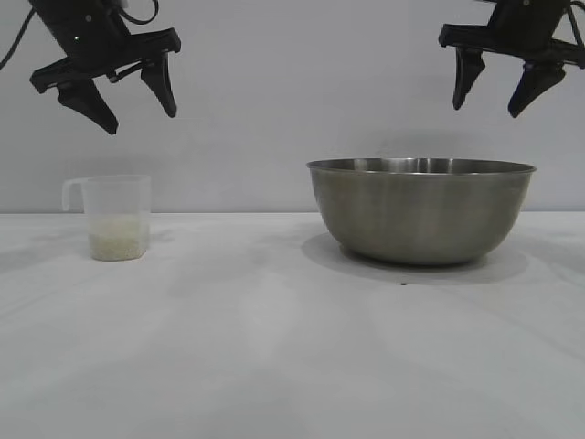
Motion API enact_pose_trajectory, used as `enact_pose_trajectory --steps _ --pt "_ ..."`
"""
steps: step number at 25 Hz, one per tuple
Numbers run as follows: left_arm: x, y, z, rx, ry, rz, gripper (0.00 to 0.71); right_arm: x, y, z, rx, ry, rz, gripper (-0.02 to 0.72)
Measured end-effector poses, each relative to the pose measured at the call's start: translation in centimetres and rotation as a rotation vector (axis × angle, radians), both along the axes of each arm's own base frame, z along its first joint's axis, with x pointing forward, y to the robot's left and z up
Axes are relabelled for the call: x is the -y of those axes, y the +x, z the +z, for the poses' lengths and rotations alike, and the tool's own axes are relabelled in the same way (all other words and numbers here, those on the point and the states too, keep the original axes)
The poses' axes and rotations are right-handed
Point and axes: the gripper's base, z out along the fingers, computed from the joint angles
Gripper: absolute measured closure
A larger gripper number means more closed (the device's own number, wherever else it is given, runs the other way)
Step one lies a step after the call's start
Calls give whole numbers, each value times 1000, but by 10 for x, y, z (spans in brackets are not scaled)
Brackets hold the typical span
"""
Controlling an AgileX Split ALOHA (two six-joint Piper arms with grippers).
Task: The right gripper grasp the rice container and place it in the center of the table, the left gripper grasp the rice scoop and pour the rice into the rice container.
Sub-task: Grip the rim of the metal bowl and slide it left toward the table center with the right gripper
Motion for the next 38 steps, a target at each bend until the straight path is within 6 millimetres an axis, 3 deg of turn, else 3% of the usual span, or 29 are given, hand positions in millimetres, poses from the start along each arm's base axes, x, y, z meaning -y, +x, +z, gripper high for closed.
enact_pose_trajectory --steps 8,16,23,28,32,34,38 --pt "0 0 0 0 0 0 205 -5 -13 -6 -153 37 47 223" --pt "0 0 0 0 0 0 205 -9 -3 -51 -254 79 47 223" --pt "0 0 0 -3 0 -1 205 -11 1 -78 -307 90 42 223" --pt "0 0 0 -3 0 -1 205 -11 5 -88 -302 89 36 487" --pt "0 -1 -1 -6 6 -5 205 -11 5 -89 -301 88 37 650" --pt "0 -1 -1 -6 6 -5 205 -11 5 -89 -298 87 51 703" --pt "0 -1 -1 -5 13 -7 205 -13 4 -89 -311 109 75 703"
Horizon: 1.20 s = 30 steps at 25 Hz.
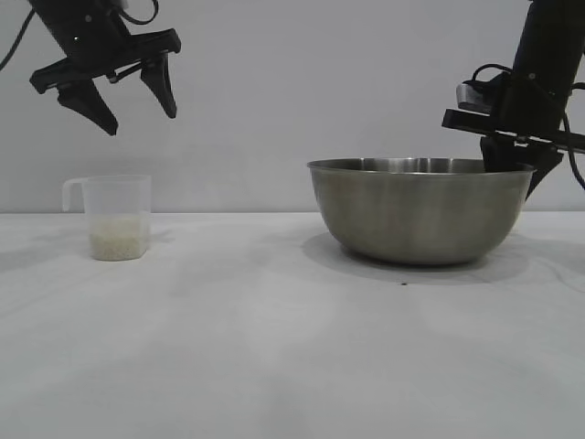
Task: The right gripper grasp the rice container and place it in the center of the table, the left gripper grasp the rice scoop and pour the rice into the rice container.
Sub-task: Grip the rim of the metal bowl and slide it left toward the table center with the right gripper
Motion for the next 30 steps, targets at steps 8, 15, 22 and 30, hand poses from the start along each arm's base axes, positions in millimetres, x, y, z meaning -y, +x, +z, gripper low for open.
enact_pose_trajectory --steps 8,15,22,30 --pt "0 0 0 1 4 -1 205 -21 -3 5 12 51 62 703" --pt "0 0 0 1 4 -1 205 -63 -13 8 18 52 167 703" --pt "0 0 0 1 4 -1 205 -96 -23 8 16 49 245 703" --pt "0 -2 -2 -24 10 -13 205 -99 -24 8 14 48 254 703"
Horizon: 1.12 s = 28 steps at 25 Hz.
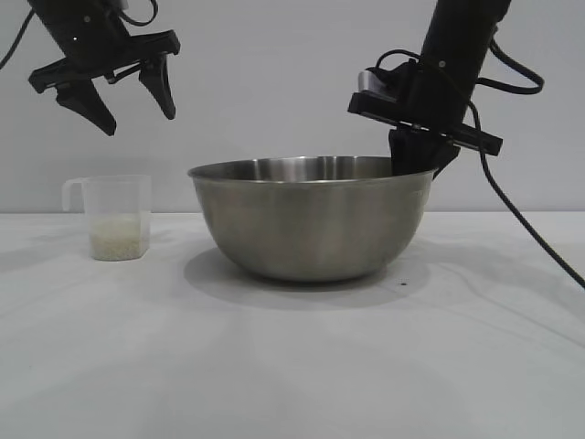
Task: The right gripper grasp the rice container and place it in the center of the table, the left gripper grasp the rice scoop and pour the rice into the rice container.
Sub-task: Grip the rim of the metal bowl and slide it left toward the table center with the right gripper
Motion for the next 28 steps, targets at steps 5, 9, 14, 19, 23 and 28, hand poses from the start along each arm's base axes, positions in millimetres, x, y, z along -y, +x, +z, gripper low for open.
enact_pose_trajectory --steps 5,9,14,19,23,28 --pt "0 0 0 0 0 0 205 -1 0 0 -5 16 -5 472" --pt "0 0 0 -2 0 -1 205 -1 0 0 -6 16 -8 262" --pt "0 0 0 -2 0 -1 205 -1 -1 17 31 20 -8 189" --pt "0 0 0 -2 1 -1 205 7 -4 43 103 -41 -4 189" --pt "0 0 0 -2 1 -1 205 17 -5 59 153 -113 -13 189" --pt "0 0 0 -2 1 -1 205 47 -5 85 197 -112 -104 189"
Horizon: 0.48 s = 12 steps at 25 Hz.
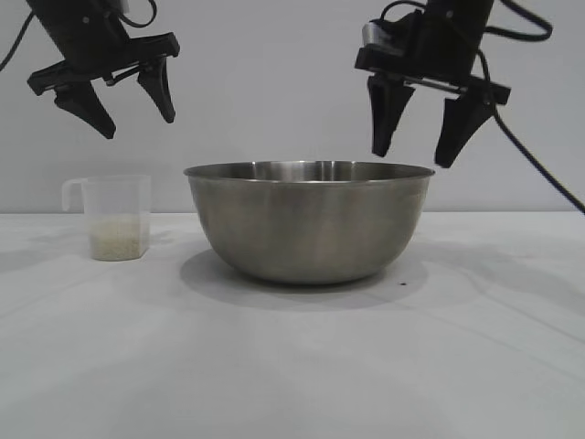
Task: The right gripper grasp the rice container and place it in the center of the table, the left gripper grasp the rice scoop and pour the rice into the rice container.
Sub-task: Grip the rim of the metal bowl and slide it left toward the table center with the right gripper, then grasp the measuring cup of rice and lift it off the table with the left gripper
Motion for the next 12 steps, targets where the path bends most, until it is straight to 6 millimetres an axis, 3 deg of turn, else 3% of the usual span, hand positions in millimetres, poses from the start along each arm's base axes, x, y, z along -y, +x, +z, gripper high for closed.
enact_pose_trajectory --steps 5,12 --pt "0 0 0 0 0 0 205 42 -3 31 60 8 -110 189" --pt "0 0 0 1 7 -2 205 94 -42 57 61 -14 -223 189"
